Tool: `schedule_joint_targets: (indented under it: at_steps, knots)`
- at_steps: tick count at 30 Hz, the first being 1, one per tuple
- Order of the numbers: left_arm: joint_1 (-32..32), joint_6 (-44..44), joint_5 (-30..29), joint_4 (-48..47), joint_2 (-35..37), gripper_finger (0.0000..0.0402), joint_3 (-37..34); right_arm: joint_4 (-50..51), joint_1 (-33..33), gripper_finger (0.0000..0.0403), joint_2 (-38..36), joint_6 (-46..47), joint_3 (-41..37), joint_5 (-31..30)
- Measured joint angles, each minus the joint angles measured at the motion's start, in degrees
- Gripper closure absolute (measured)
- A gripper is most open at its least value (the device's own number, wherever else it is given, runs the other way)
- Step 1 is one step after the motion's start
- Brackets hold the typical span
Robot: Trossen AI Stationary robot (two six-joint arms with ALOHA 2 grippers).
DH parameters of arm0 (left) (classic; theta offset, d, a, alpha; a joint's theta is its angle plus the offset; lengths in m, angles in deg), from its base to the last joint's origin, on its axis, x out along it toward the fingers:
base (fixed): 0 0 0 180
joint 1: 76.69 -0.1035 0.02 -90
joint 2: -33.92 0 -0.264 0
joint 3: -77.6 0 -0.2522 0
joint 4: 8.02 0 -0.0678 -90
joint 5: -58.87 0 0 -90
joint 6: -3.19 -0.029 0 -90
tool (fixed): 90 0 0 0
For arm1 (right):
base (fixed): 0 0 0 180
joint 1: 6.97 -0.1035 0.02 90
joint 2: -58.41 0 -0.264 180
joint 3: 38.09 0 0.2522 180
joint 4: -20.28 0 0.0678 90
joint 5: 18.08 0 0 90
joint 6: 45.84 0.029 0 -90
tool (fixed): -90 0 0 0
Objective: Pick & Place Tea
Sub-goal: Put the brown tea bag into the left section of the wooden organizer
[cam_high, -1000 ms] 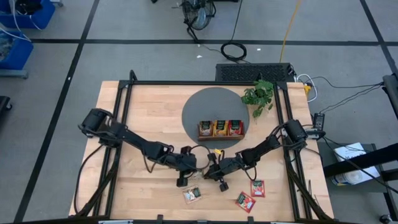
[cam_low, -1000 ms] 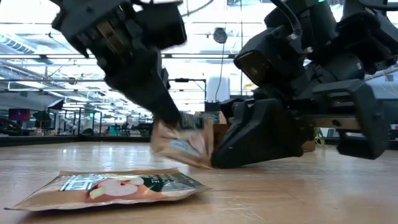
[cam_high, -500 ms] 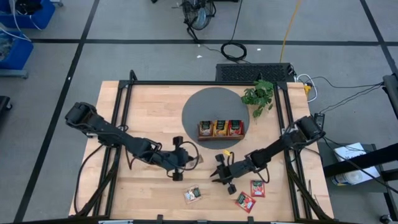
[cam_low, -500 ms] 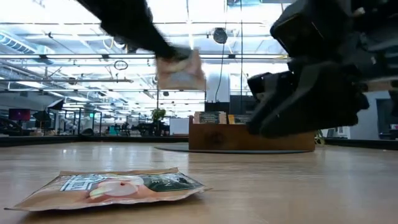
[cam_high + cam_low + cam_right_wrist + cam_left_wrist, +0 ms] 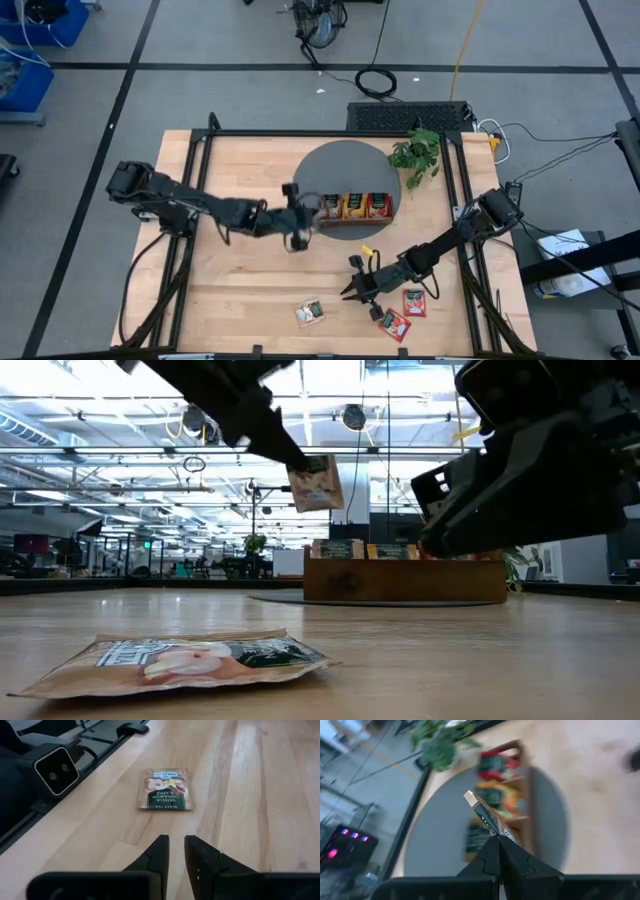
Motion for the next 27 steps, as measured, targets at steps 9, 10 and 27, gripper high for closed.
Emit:
schedule_joint_targets:
  at_steps: [9, 10, 27]
  knots:
    - [-4.7, -5.4, 9.6, 6.9, -5.6, 0.0394, -0.3, 0.2, -0.9, 0.0376, 0.0, 1.2, 0.0, -0.3]
    - [-4.9, -6.9, 9.6, 7.4, -6.5, 0.0392, -0.3, 0.2, -1.1, 0.0376, 0.0, 1.2, 0.0, -1.1]
    - [-8.0, -11.5, 11.6, 8.0, -9.7, 0.0393, -0.2, 0.5, -1.6, 0.0383, 0.0, 0.6, 0.0, -3.0]
